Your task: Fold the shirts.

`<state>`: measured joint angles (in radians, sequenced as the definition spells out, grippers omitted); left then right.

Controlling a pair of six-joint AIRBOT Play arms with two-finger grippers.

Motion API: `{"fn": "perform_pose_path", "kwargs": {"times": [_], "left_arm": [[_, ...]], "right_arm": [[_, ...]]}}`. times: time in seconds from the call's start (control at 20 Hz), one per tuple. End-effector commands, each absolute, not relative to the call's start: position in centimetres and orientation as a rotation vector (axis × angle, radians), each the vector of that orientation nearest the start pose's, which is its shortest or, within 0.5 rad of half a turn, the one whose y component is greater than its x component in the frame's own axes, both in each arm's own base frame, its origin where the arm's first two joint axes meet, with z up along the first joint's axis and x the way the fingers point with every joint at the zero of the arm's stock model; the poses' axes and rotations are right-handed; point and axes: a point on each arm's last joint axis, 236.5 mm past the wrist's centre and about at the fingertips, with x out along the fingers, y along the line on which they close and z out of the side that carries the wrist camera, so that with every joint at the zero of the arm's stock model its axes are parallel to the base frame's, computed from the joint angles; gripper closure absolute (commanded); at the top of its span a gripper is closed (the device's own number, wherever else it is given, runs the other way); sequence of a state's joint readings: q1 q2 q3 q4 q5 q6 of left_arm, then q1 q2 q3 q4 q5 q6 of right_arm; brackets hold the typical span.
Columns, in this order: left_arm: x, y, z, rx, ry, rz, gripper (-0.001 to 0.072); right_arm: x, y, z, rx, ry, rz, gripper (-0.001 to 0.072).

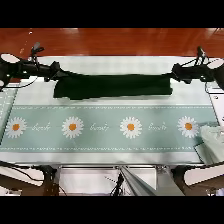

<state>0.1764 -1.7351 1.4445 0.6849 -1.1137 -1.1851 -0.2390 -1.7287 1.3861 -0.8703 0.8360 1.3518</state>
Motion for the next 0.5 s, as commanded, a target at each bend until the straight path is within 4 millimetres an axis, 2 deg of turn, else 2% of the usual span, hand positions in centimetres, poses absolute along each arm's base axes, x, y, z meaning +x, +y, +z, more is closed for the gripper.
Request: {"fn": "perform_pose_path", "kwargs": {"times": [0.0, 0.05, 0.1, 0.15, 0.2, 0.3, 0.35, 0.4, 0.45], "left_arm": [[51.6, -7.7, -4.7, -0.717, 1.157, -0.441, 0.0680], [51.7, -7.6, -5.3, -0.725, 1.162, -0.433, 0.0680], [52.0, -7.4, -5.9, -0.729, 1.160, -0.419, 0.0676], [52.2, -7.1, -6.1, -0.730, 1.152, -0.407, 0.0616], [52.5, -6.7, -6.0, -0.732, 1.141, -0.396, 0.0462], [52.8, -5.7, -5.1, -0.736, 1.127, -0.400, 0.0082], [52.9, -5.1, -4.3, -0.738, 1.124, -0.410, 0.0037], [52.9, -4.5, -3.4, -0.739, 1.121, -0.425, 0.0038], [52.5, -4.0, -2.4, -0.752, 1.133, -0.441, 0.0041]], "right_arm": [[54.0, -1.1, -7.3, 0.673, 1.023, 0.066, 0.0691], [54.0, -1.2, -7.7, 0.673, 1.026, 0.061, 0.0688], [54.1, -1.3, -7.8, 0.672, 1.021, 0.057, 0.0625], [54.3, -1.7, -7.5, 0.671, 1.007, 0.052, 0.0486], [54.4, -2.1, -6.7, 0.659, 0.989, 0.053, 0.0357], [54.4, -3.7, -4.3, 0.594, 0.939, 0.063, 0.0329], [54.2, -5.2, -3.0, 0.555, 0.917, 0.044, 0.0329], [53.6, -7.0, -2.0, 0.504, 0.908, 0.016, 0.0323], [52.5, -8.9, -1.6, 0.485, 0.927, -0.029, 0.0240]]}}
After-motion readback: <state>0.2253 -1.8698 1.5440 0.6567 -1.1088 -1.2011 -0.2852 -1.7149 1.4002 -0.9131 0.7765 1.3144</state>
